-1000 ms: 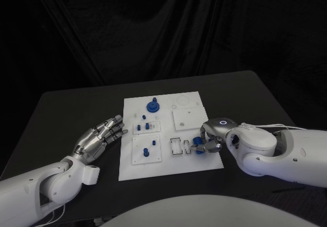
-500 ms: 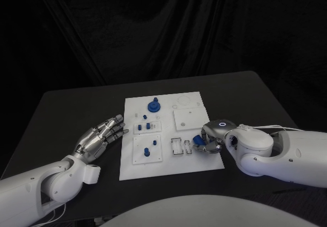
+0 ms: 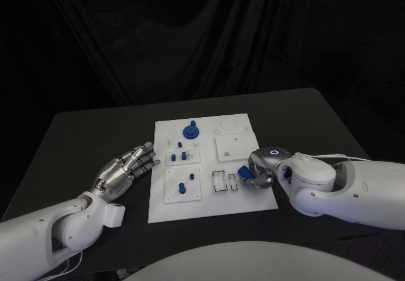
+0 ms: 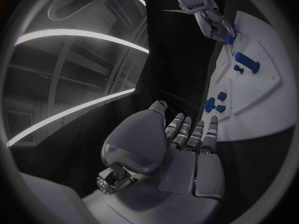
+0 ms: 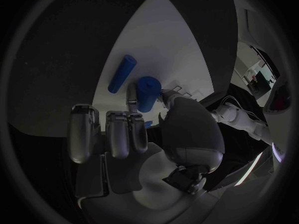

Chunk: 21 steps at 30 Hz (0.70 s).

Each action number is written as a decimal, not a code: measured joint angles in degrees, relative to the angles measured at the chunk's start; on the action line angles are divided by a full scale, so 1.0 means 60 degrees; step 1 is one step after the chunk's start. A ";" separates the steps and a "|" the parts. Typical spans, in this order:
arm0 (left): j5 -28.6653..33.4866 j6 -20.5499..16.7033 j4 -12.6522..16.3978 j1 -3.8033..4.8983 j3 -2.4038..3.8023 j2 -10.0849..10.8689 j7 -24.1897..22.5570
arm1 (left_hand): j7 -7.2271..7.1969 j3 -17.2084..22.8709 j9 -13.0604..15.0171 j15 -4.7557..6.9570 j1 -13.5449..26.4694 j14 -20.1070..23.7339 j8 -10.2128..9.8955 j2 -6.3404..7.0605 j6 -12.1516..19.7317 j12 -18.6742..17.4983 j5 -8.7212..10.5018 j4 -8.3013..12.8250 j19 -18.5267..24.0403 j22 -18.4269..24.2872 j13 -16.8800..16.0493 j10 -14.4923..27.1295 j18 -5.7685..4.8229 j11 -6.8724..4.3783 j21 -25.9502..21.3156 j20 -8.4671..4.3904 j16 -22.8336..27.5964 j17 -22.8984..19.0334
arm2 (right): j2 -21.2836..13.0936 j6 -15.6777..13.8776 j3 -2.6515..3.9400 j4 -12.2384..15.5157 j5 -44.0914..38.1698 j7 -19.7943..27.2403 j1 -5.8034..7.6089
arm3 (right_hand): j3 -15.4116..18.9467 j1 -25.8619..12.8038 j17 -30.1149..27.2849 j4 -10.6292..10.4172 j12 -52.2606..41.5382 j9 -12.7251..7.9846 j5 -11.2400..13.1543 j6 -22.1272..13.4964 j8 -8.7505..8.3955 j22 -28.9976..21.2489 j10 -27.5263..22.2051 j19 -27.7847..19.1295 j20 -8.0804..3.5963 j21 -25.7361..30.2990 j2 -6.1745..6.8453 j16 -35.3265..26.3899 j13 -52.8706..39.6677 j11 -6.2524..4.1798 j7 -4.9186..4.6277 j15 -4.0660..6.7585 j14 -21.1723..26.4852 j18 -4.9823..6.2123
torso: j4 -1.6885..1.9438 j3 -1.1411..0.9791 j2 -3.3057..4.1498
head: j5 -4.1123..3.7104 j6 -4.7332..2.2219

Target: Assemble the parts on the task board

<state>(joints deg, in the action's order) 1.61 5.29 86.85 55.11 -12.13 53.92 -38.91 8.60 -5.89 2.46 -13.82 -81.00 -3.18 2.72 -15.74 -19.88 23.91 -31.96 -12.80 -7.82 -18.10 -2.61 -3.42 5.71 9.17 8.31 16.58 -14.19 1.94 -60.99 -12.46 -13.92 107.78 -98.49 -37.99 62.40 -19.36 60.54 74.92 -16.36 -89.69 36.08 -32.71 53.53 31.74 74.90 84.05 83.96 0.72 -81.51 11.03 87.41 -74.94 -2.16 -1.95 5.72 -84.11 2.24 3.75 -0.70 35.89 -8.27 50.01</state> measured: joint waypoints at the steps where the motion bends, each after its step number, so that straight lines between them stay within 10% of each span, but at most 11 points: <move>1: 0.0000 0.0003 -0.0002 0.0000 0.0000 0.0000 0.0000 | 0.0000 0.0000 0.0000 0.0000 0.0000 0.0000 0.0000 0.0000 0.0000 0.0000 0.0000 0.0000 0.0000 0.0000 0.0000 0.0000 0.0000 0.0000 0.0000 0.0000 0.0000 0.0000 | 0.0000 -0.0046 -0.0001 -0.0004 0.0057 0.0005 -0.0004 | 0.0021 0.0095 0.0000 0.0022 0.0000 0.0049 -0.0172 0.0013 0.0057 0.0000 0.0015 0.0004 -0.0005 -0.0035 0.0095 0.0000 0.0000 -0.0015 0.0013 0.0034 0.0003 0.0001 | 0.0001 0.0000 0.0000 | 0.0001 0.0000; 7: 0.0002 0.0021 -0.0006 0.0000 0.0000 0.0001 0.0000 | 0.0000 0.0000 0.0000 0.0000 0.0000 0.0000 0.0000 0.0000 0.0000 0.0000 0.0000 0.0000 0.0000 0.0000 0.0000 -0.0016 0.0000 0.0016 0.0000 0.0000 0.0000 0.0000 | -0.0114 -0.0642 -0.0021 0.0040 0.0948 0.0154 -0.0028 | 0.0038 0.0410 -0.0001 0.0040 0.0000 0.0384 -0.1265 0.0018 0.0381 0.0000 -0.0019 0.0000 -0.0069 -0.0172 0.0410 0.0048 0.0001 -0.0154 0.0060 0.0080 0.0023 0.0000 | 0.0000 -0.0001 0.0001 | 0.0037 0.0000; 21: 0.0004 0.0042 -0.0017 0.0000 0.0000 0.0003 0.0000 | 0.0000 0.0000 -0.0001 0.0000 0.0000 0.0000 0.0000 0.0000 0.0001 -0.0001 0.0000 0.0000 0.0000 0.0018 0.0001 -0.0029 0.0000 0.0028 0.0000 0.0000 0.0000 -0.0001 | -0.0373 -0.2694 -0.0052 0.0690 0.4133 0.1246 -0.0072 | -0.0035 0.0435 -0.0001 -0.0032 0.0000 0.0440 -0.1319 -0.0046 0.0654 0.0000 -0.0003 -0.0001 -0.0137 -0.0254 0.0435 0.0048 0.0003 -0.0238 0.0124 0.0148 0.0023 0.0001 | 0.0000 -0.0001 0.0002 | 0.0140 0.0000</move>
<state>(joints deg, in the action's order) 1.63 5.55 86.75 55.10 -12.13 53.94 -38.92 8.60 -5.89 2.45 -13.82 -81.00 -3.18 2.72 -15.74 -19.87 23.90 -31.96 -12.80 -7.82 -18.00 -2.61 -3.59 5.71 9.34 8.31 16.58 -14.19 1.94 -63.23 -28.62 -14.23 111.92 -73.69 -30.52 61.97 -19.56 63.15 74.91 -16.55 -89.69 38.73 -40.63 53.25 35.66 74.90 84.04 83.95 -0.10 -83.03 13.63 87.70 -74.92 -3.59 -1.20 6.61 -83.97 2.24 3.75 -0.71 35.90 -7.43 50.01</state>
